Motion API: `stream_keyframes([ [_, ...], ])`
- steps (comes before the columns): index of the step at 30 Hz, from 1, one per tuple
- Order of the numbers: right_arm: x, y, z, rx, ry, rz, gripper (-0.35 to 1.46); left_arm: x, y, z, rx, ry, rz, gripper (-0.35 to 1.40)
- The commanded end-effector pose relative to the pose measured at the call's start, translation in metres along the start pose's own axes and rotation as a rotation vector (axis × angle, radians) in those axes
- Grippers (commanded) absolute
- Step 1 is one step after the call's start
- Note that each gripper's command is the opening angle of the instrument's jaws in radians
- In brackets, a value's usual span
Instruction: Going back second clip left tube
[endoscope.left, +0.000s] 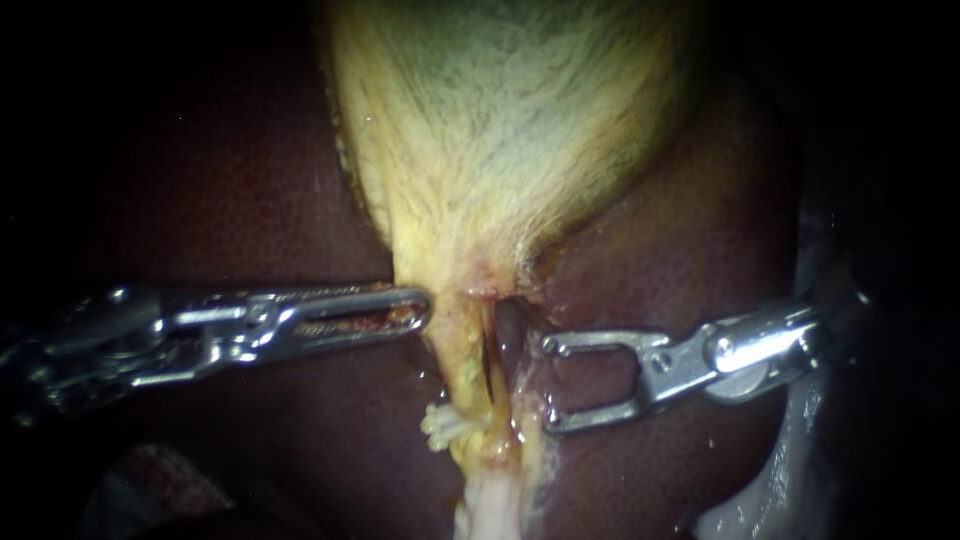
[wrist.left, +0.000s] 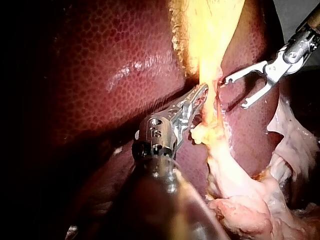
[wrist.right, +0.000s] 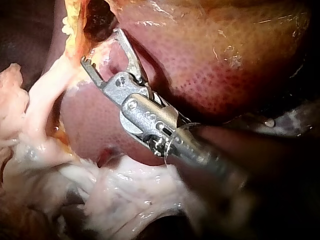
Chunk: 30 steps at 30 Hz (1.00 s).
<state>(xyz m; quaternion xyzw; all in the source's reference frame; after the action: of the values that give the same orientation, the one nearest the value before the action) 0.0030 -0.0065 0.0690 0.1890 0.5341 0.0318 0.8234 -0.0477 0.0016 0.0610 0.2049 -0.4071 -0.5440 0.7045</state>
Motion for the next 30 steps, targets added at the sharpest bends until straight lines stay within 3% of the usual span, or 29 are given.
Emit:
stream_keyframes([
  [1, 0.0001, 0.0001, -0.0002, -0.002, -0.002, -0.003, 0.58, 0.0000, 0.0000, 0.0001, -0.001, -0.001, 0.000, -0.27],
  [13, 0.0003, 0.0000, -0.0008, -0.001, -0.002, -0.025, 0.60, 0.0009, 0.0016, 0.0024, -0.008, -0.004, 0.007, -0.27],
  [20, 0.0004, -0.0001, -0.0008, -0.001, -0.002, -0.025, 0.60, 0.0020, 0.0014, 0.0042, -0.015, 0.007, 0.013, -0.25],
  [30, 0.0005, -0.0002, -0.0008, -0.001, -0.002, -0.025, 0.60, 0.0022, 0.0012, 0.0046, -0.015, 0.014, 0.015, -0.25],
])
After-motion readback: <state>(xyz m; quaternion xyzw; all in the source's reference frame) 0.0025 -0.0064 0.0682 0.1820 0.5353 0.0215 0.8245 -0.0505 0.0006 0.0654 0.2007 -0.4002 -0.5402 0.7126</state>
